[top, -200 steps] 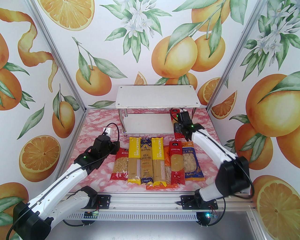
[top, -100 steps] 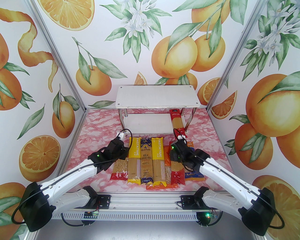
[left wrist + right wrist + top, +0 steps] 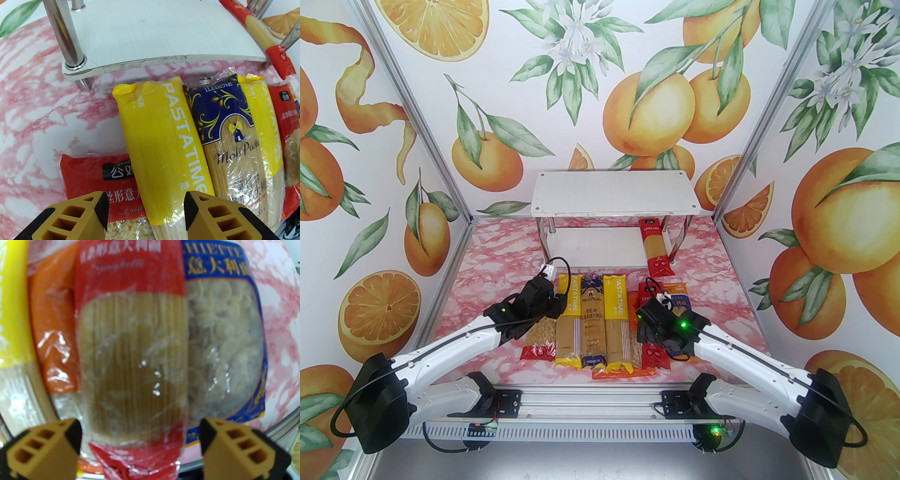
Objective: Place and organize the pasta boxes and bags onto the shelf
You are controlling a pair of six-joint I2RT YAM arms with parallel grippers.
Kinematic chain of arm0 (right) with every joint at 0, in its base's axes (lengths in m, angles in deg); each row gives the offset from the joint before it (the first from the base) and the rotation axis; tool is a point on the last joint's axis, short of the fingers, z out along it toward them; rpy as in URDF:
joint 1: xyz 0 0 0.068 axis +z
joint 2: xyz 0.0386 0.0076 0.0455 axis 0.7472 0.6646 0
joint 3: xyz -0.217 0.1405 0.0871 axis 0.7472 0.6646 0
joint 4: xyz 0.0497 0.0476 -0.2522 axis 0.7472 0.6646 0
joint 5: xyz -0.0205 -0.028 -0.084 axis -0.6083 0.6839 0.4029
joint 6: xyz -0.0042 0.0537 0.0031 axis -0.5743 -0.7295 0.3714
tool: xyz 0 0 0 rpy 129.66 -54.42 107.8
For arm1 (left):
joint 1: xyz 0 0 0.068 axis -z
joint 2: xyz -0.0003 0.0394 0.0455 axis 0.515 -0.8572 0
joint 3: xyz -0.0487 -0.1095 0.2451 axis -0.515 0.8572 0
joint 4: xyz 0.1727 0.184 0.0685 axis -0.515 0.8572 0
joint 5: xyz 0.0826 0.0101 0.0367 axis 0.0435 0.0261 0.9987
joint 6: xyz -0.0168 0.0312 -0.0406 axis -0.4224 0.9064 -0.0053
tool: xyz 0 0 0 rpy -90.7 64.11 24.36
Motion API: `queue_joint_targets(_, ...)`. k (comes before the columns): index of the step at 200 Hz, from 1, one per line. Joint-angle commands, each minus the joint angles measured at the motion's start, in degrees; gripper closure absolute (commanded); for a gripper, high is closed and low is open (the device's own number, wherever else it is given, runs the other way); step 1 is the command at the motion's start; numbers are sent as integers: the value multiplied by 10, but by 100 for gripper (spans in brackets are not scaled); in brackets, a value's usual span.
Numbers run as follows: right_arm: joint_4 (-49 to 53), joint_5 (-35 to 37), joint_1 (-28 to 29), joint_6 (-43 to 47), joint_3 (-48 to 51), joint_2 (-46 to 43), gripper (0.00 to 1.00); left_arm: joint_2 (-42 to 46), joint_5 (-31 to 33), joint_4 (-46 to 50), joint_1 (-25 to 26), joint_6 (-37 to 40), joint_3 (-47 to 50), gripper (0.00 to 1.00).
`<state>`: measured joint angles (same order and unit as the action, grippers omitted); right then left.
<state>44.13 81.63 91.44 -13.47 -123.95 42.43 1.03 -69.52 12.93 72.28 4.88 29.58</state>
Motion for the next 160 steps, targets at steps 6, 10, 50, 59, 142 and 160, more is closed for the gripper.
queue_joint_targets(6, -16, -17, 3, -11, 5, 14, 9, 5, -2, -14, 1, -2, 2, 42)
queue_joint_targets(10, -19, -20, 3, -11, 6, 15, 9, 5, -1, -14, 1, -1, 2, 42)
queue_joint_targets(50, -26, -25, 5, -11, 10, 30, 4, 6, 3, -16, 0, 3, 3, 42)
queue_joint_targets(59, -26, -23, 5, -11, 11, 35, 4, 6, 3, -17, 0, 3, 3, 42)
queue_joint_targets(142, -49, -44, 12, -14, 30, 73, 20, 3, 8, -22, -3, 5, 13, 42)
queue_joint_targets(160, -46, -44, 12, -15, 31, 71, 29, 7, 10, -23, -4, 5, 16, 42)
